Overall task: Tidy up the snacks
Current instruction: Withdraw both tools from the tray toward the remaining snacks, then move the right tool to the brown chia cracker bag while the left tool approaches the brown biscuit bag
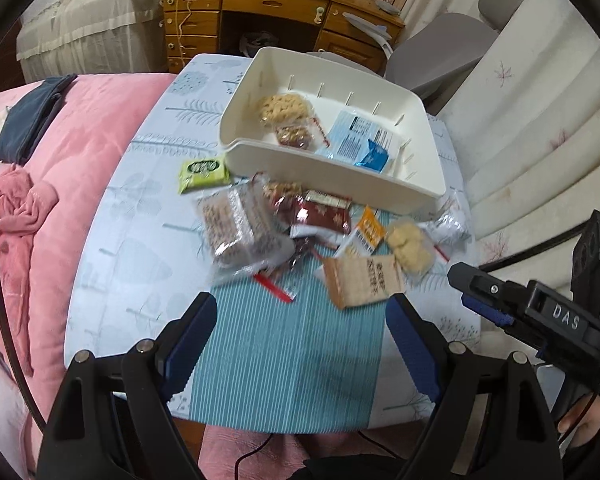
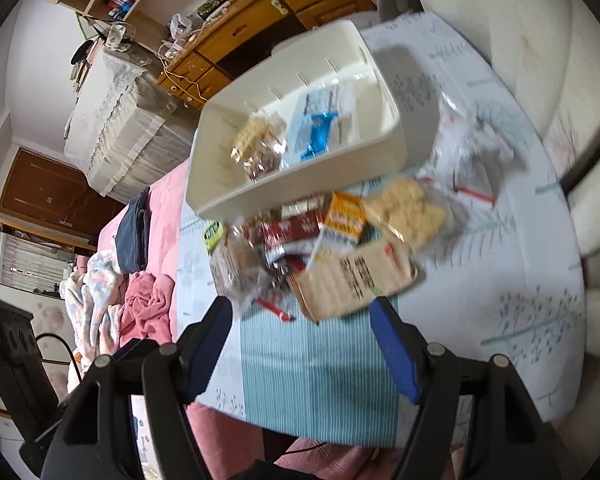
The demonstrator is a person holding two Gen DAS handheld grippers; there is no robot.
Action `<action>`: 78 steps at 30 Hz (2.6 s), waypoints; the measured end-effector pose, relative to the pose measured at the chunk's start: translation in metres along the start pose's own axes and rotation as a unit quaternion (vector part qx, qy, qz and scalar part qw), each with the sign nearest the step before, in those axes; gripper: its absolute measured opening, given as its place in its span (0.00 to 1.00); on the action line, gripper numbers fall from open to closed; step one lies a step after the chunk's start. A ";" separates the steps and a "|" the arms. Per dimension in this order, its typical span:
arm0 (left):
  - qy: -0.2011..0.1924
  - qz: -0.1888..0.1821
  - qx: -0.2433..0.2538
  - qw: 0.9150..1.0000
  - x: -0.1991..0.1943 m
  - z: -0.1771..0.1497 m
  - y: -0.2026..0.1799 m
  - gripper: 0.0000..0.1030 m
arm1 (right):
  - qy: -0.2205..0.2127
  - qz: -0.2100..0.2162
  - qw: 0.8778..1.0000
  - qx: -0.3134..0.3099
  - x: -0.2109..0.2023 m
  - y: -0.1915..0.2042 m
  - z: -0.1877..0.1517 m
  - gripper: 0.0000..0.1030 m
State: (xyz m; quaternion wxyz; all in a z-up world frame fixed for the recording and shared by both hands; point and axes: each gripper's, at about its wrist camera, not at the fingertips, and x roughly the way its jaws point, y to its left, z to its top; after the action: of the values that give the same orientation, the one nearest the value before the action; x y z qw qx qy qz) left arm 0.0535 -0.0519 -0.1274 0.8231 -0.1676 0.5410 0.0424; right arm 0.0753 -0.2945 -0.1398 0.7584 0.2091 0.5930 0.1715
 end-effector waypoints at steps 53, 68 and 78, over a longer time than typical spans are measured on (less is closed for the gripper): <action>0.163 -0.042 0.306 0.937 0.169 0.092 0.046 0.90 | -0.034 -0.117 0.865 0.487 0.119 -0.045 -0.029 0.74; 0.183 -0.104 0.327 0.921 0.216 0.101 0.037 0.99 | -0.020 -0.202 0.864 0.461 0.145 -0.031 0.015 0.74; 0.188 -0.145 0.299 0.924 0.232 0.109 0.043 0.98 | 0.003 -0.218 0.870 0.443 0.166 -0.025 0.039 0.68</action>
State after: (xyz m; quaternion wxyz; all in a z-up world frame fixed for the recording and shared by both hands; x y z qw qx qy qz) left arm 0.2335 -0.0026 -0.3082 0.7150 0.0044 0.6434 -0.2734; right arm 0.1531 -0.2357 -0.2815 0.6028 0.3881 0.6395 -0.2776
